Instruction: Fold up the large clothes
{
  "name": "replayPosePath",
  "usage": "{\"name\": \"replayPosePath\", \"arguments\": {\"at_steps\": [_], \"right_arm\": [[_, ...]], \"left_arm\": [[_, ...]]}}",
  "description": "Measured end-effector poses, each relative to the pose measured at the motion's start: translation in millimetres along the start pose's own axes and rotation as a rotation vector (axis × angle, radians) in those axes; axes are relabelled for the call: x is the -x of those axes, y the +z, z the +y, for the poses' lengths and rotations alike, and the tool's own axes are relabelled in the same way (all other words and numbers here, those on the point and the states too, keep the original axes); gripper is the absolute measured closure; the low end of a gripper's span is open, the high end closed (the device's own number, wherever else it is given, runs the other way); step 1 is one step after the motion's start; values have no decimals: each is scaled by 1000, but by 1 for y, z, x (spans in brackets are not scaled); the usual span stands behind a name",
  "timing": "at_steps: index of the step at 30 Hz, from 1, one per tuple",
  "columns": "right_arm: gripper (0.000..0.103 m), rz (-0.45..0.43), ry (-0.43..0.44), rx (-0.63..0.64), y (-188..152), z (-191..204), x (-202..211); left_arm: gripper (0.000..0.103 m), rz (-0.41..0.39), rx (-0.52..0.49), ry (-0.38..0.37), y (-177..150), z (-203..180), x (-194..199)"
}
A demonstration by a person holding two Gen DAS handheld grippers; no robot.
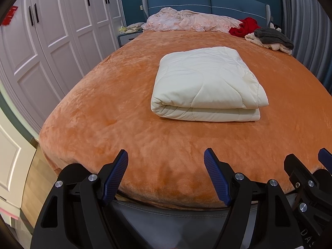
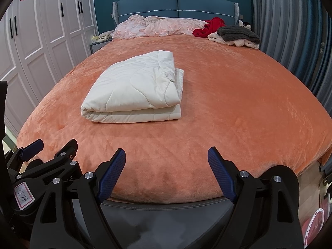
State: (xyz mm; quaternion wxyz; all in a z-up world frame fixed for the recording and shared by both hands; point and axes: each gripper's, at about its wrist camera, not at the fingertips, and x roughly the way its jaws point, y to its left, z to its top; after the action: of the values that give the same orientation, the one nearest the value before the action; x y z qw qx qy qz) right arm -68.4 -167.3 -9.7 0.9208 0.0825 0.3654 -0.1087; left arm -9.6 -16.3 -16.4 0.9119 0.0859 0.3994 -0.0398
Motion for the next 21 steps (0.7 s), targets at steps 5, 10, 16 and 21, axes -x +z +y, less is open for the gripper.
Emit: {"name": "replayPosePath", "arguments": {"at_steps": [5, 10, 16, 21], "right_arm": [[24, -1, -2, -3, -2, 3, 1], [24, 0, -1, -4, -1, 2, 0], [24, 1, -2, -3, -1, 2, 0], [24, 1, -7, -3, -1, 5, 1]], "left_arm": [[30, -3, 4, 1, -1, -3, 2], [30, -15, 9, 6, 0, -6, 4], [30, -15, 7, 8, 0, -9, 4], [30, -5, 14, 8, 1, -8, 4]]}}
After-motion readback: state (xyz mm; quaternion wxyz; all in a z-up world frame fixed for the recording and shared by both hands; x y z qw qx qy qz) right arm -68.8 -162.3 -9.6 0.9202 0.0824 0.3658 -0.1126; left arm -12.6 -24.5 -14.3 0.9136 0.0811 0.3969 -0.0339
